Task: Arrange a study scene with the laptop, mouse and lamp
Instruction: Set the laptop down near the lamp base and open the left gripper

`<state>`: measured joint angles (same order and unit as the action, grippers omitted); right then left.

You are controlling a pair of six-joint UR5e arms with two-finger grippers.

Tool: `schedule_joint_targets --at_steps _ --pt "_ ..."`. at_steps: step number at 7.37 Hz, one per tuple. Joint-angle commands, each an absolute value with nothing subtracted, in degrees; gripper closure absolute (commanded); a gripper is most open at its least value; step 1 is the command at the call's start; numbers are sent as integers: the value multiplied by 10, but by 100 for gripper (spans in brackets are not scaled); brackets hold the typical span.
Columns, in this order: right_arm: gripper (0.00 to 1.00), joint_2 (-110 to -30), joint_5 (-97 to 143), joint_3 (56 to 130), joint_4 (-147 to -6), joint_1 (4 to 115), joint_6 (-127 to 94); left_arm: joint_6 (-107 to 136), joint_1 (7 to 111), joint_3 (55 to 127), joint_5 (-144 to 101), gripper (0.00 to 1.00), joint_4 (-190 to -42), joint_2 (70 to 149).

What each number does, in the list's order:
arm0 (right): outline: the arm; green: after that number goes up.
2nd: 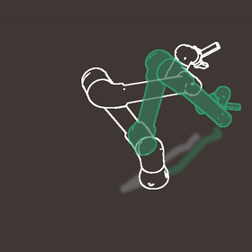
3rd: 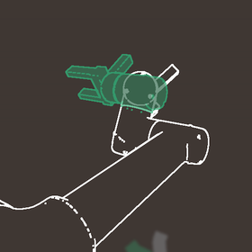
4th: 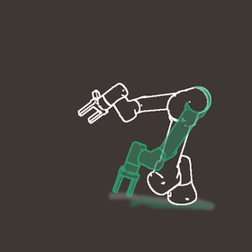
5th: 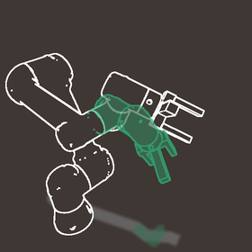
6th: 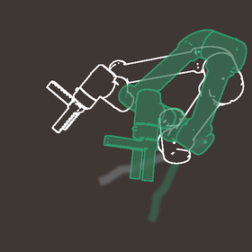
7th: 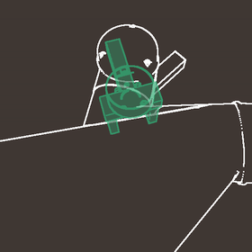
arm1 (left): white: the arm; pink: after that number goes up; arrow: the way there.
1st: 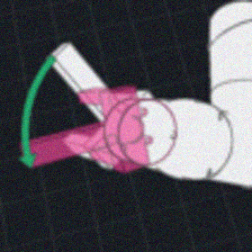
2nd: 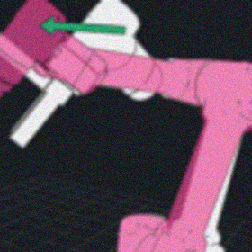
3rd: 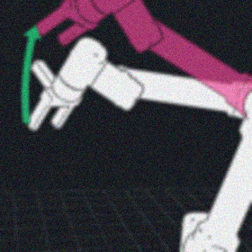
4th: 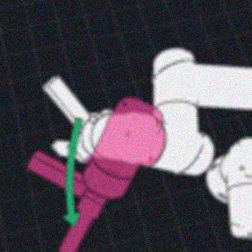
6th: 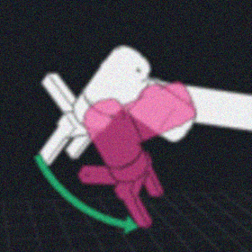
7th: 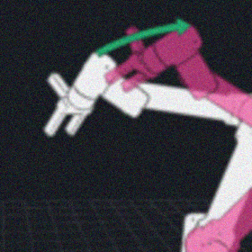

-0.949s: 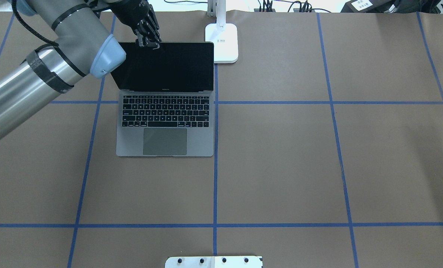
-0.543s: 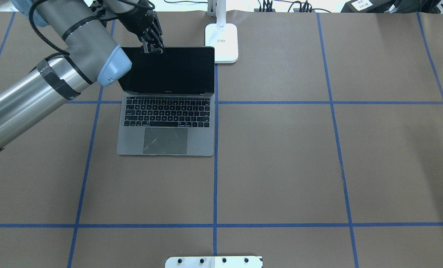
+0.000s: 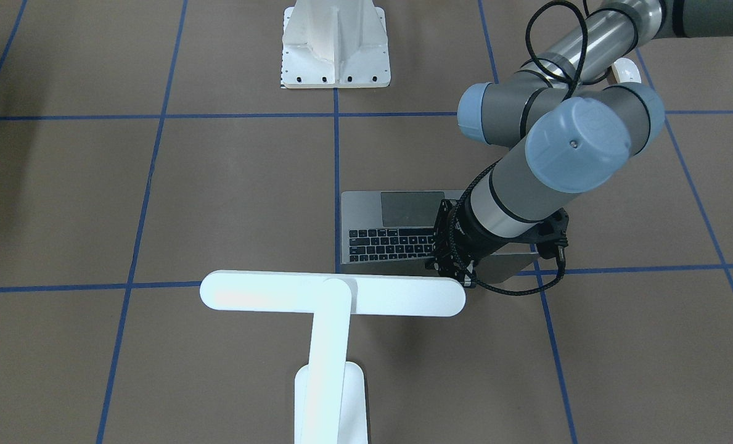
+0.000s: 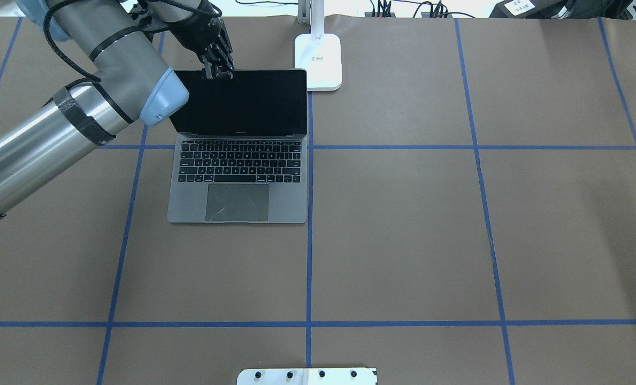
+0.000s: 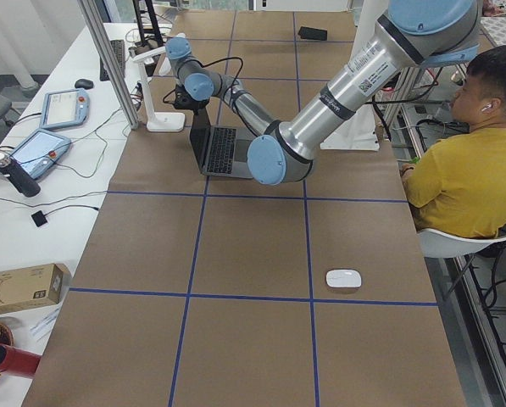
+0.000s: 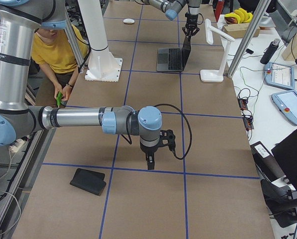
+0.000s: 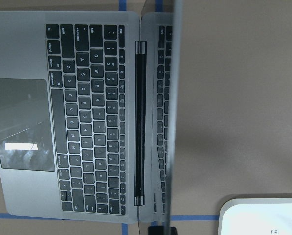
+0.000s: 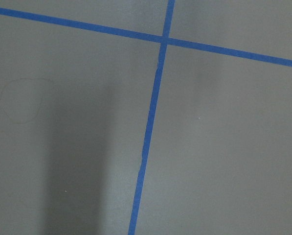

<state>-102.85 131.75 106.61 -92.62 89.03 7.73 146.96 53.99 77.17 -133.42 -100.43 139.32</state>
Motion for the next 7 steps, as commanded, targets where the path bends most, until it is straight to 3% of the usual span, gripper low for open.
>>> schedule_joint_targets --at_steps 1,2,3,5,7 --pt "0 -1029 1317 1066 -926 890 77 1468 540 772 -1334 69 -1005 1392" --pt "0 -1029 1317 1066 -926 890 77 1463 540 773 -1333 6 -1005 1392" --pt "0 -1029 1317 1066 -926 890 77 1462 540 776 -1333 0 -1005 1392" --pt "0 -1029 1317 1066 -925 890 77 1461 544 801 -1336 0 -1002 1390" --pt "0 -1027 1317 1073 -925 891 79 1423 562 888 -1344 0 -1000 1341"
